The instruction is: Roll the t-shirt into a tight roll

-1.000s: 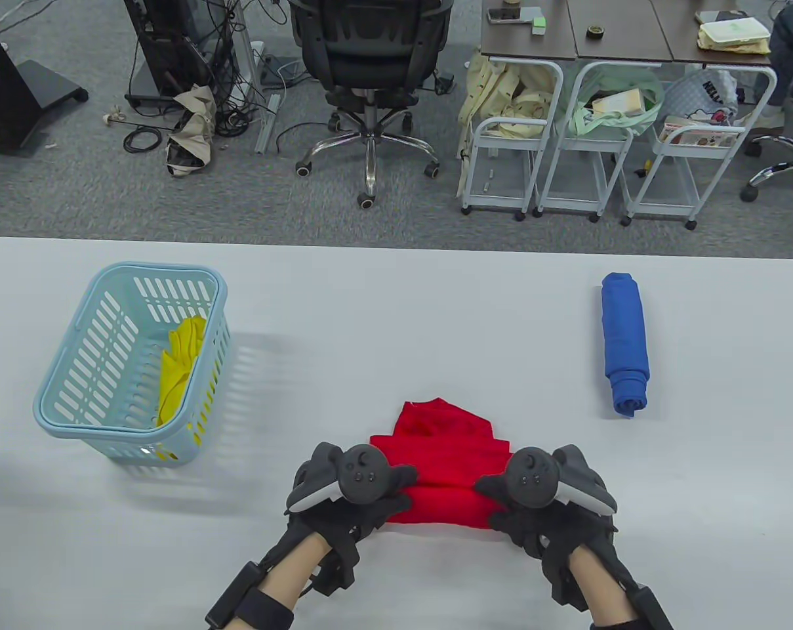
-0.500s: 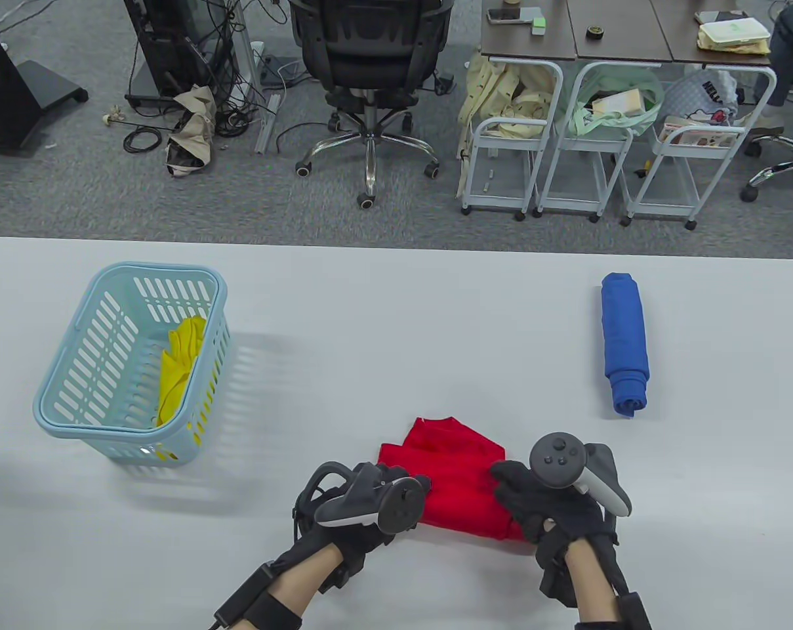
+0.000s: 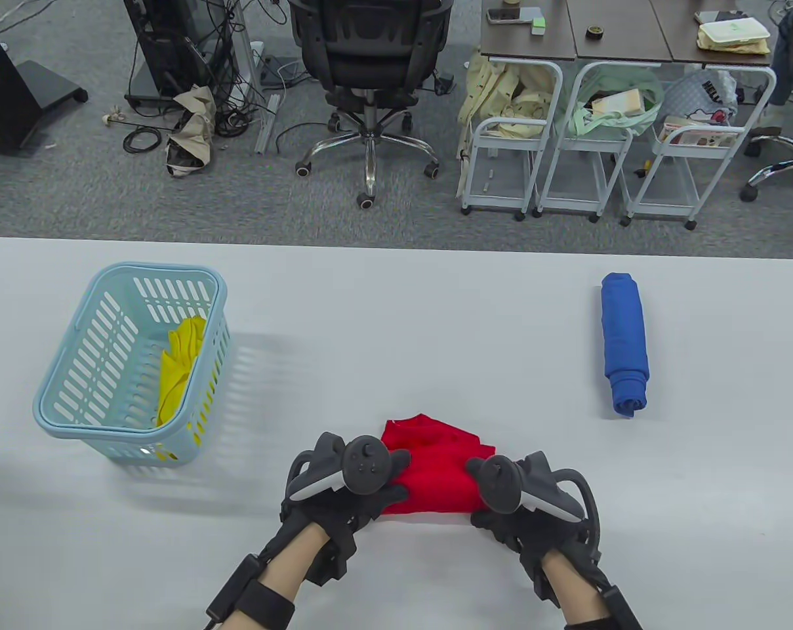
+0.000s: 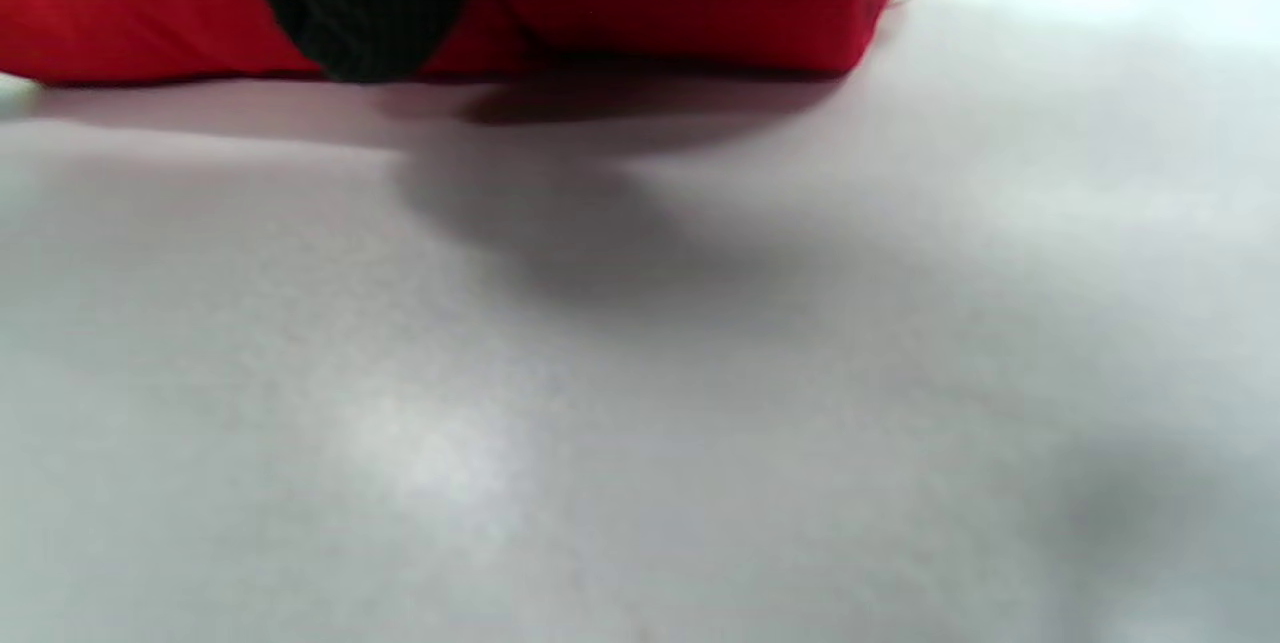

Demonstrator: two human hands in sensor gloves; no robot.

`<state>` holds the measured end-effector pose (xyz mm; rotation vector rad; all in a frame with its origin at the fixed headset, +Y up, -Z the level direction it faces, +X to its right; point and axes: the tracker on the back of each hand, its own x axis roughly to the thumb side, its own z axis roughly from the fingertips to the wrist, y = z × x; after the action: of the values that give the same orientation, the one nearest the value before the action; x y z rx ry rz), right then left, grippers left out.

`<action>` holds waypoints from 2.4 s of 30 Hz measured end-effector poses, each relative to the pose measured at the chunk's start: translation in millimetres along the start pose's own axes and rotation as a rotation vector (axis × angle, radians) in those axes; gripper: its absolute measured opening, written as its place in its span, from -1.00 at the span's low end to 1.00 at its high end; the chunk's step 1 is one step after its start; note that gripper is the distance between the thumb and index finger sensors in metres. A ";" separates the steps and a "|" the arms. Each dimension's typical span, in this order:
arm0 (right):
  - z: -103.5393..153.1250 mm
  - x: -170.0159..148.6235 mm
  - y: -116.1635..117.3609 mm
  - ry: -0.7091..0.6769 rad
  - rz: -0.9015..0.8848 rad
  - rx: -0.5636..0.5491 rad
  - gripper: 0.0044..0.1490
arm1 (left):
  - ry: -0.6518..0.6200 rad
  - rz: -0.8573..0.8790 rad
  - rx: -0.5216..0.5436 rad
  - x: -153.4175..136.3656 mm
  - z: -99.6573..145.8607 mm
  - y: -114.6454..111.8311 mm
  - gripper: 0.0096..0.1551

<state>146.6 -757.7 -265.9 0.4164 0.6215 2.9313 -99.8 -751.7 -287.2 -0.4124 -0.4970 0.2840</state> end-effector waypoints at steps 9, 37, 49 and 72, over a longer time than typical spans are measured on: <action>1.9 -21.8 -1.1 -0.110 -0.237 0.083 0.04 | -0.037 -0.372 0.024 26.6 10.1 -13.3 0.03; 5.9 -2.6 0.2 -0.116 -0.051 0.066 -0.05 | -0.075 -0.348 0.050 21.4 24.6 -8.1 -0.05; 26.2 -6.3 -16.0 -0.091 -0.033 -0.067 -0.14 | -0.078 -0.068 -0.027 9.1 17.3 -10.4 -0.27; 3.0 17.2 1.2 0.061 0.215 0.009 0.04 | 0.104 -0.364 -0.033 -0.1 18.6 -2.7 -0.05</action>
<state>130.9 -754.7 -258.6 0.4208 0.6349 3.1569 -109.0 -748.3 -271.1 -0.3594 -0.4651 -0.0969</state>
